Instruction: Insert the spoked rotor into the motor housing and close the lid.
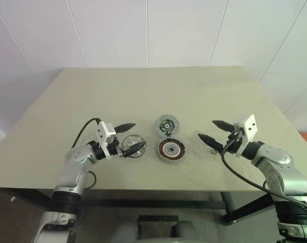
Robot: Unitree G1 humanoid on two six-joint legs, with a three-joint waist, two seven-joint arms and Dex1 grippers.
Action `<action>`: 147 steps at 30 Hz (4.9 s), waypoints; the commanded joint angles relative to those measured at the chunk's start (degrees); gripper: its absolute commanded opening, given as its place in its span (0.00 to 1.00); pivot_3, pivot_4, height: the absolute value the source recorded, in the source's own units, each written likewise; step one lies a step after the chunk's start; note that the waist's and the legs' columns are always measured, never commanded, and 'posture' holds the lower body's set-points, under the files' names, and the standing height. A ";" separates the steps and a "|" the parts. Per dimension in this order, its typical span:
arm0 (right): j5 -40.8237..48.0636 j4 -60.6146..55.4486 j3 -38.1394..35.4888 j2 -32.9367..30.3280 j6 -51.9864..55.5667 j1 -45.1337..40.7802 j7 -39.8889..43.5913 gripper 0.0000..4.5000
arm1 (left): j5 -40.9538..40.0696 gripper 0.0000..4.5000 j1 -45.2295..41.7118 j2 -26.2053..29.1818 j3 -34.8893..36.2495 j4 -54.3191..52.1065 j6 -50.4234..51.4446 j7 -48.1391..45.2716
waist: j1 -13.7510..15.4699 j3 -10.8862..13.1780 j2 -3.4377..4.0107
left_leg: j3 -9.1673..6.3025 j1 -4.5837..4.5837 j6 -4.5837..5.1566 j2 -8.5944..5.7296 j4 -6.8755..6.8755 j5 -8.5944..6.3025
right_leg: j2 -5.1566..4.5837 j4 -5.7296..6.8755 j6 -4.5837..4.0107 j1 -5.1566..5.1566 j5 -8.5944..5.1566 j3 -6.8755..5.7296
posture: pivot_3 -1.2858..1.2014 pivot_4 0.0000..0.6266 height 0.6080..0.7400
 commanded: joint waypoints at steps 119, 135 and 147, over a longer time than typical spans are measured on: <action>-11.02 3.84 24.18 2.50 17.00 -15.72 3.80 0.14 | 3.06 1.00 0.48 -1.05 -0.90 0.14 -2.32 3.03 | -0.05 0.03 -0.04 | -0.04 -0.06 0.04 -0.02 -0.03 -0.02 | 0.01 0.00 0.02 -0.08 0.01 -0.04 | 0.52 0.00 1.00; -11.89 5.02 23.76 3.54 16.76 -15.42 3.02 0.14 | 3.01 1.00 1.00 -1.08 -1.08 -0.74 -1.73 3.13 | -0.04 0.03 -0.05 | -0.04 -0.03 0.04 -0.02 0.00 -0.02 | 0.01 0.00 0.02 -0.03 0.01 -0.04 | 0.52 0.00 1.00; -11.67 5.07 23.15 3.78 16.69 -14.69 2.12 0.14 | 3.02 1.00 1.14 -1.01 -1.20 -0.56 -1.94 2.62 | -0.04 0.03 -0.05 | -0.04 -0.01 0.04 -0.02 0.01 -0.02 | 0.01 0.01 0.02 -0.02 0.01 -0.04 | 0.52 0.00 1.00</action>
